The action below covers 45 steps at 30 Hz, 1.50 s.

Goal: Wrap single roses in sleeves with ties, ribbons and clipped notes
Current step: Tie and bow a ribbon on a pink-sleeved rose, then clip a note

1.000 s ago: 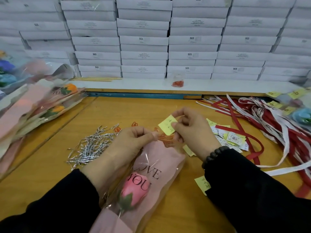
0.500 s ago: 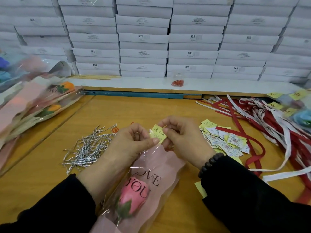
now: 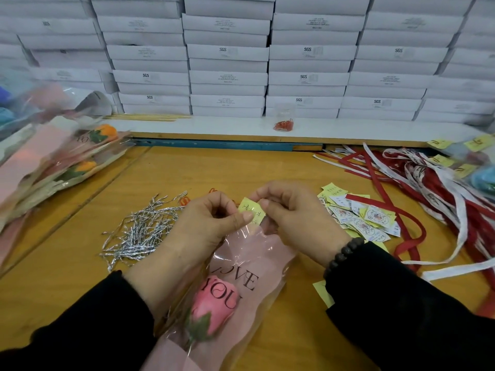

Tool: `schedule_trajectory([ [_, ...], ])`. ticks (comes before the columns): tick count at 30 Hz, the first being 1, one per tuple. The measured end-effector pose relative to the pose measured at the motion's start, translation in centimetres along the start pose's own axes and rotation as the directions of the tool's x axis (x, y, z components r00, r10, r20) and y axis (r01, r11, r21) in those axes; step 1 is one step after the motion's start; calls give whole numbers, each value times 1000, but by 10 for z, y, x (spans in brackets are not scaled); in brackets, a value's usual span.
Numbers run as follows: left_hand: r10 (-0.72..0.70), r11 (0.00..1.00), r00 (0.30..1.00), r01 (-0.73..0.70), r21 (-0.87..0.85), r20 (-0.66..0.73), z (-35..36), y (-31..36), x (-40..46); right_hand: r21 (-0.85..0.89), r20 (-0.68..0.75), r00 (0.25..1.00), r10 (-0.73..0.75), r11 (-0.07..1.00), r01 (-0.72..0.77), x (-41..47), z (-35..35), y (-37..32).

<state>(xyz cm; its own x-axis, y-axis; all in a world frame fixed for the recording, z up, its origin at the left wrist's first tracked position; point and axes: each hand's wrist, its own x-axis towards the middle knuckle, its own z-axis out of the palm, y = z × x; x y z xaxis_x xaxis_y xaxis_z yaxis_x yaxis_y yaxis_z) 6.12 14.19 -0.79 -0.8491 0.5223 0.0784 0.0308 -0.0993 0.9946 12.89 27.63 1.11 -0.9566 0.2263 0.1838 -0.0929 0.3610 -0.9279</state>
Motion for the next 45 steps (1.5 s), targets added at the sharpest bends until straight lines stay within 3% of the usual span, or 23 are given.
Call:
schedule_trajectory([
  [2, -3, 1000, 1000, 3, 6, 5, 0, 0, -1, -16, -61, 998, -10, 1000, 9, -2, 1, -2],
  [4, -10, 1000, 1000, 10, 21, 5, 0, 0, -1, -33, -246, 967, -63, 998, 57, -1, -2, -2],
  [7, -37, 999, 999, 37, -15, -8, 1, -1, 0, 99, -396, 909, -129, 978, 183, 1, -12, -6],
  [10, -55, 996, 998, 54, -65, -9, 0, -2, 2, 305, -228, 971, -67, 942, 136, -2, -10, -10],
  [13, -45, 997, 999, 44, -61, -10, 0, -4, 2, 180, -12, 1000, -18, 983, 20, -4, -1, -8],
  [15, -44, 998, 999, 43, -49, -11, 0, -3, 2, 76, 31, 999, 11, 997, -13, -3, 2, -7],
  [28, -98, 991, 995, 99, -86, 16, 3, -1, -2, 100, -40, 999, 34, 995, -30, -2, 1, 0],
  [35, -120, 990, 993, 119, -77, -4, 4, 5, -3, 1, -73, 997, -8, 1000, 8, -3, 1, 1],
  [40, -85, 995, 995, 87, -37, 59, 1, 5, -4, -113, -59, 996, -69, 992, 62, -1, -1, 2],
  [45, -60, 998, 998, 59, 10, 36, -1, 5, -4, -114, -69, 994, -89, 990, 81, -1, 0, 4],
])
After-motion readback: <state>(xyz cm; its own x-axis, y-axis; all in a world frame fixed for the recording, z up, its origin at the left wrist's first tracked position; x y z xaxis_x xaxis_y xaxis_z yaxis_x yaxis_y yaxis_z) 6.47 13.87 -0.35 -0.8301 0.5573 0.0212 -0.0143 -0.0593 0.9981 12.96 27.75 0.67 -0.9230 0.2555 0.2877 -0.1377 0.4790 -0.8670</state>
